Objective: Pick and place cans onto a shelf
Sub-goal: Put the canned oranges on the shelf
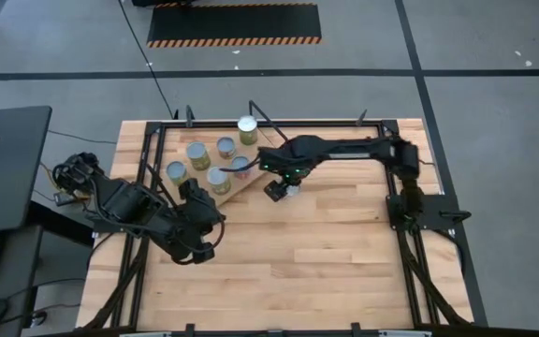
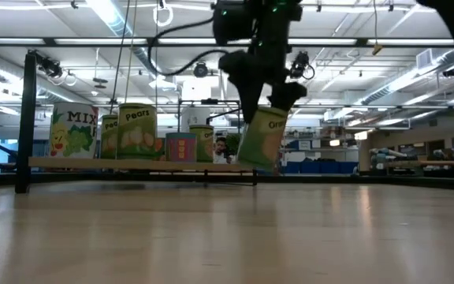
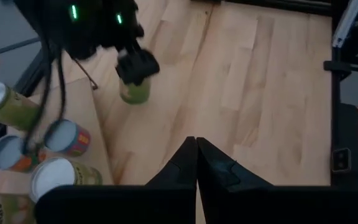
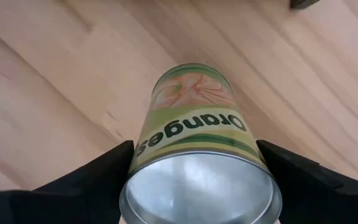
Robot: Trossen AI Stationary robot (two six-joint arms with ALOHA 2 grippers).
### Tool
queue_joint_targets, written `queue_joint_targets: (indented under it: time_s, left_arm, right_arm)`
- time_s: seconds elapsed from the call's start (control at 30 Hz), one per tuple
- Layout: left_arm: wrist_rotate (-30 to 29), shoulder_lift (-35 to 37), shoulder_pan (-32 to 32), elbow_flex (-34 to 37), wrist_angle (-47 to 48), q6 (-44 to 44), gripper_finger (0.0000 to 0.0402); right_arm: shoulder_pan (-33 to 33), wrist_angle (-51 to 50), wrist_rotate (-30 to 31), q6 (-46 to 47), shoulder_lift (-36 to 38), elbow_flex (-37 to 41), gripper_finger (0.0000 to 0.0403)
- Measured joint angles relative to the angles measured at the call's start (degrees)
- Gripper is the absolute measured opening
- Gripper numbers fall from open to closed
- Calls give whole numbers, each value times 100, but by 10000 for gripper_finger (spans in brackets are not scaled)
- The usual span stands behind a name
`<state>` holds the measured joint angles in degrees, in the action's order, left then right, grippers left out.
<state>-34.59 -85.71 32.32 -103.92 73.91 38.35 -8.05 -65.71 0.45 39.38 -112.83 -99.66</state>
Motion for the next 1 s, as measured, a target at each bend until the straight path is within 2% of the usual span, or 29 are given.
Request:
queue_joint_targets:
  time_s: [0.23,0.37,0.5,0.6,0.7,0.8,1.0]
  left_arm:
    - [-185,0,0,2,-2,-2,7]
    - [-239,0,0,4,-4,-21,7]
    - [-570,0,0,4,-7,-70,7]
    - [-566,0,-6,4,-4,-44,18]
    - [-503,0,-56,4,-4,27,54]
    - [-534,0,-140,7,-4,89,105]
    - [-661,-2,-379,7,-4,163,205]
  right_arm:
    - [-99,-175,-203,-216,-622,-413,328]
    - [-165,57,-233,-328,-619,-364,342]
    - [-280,170,-385,-228,-610,-345,355]
    - [-331,175,-486,-227,-551,-346,361]
    - [-345,153,-465,-208,-500,-343,363]
    - [-357,157,-180,-232,-226,-341,361]
    - [-343,-529,630,-814,1111,-343,356]
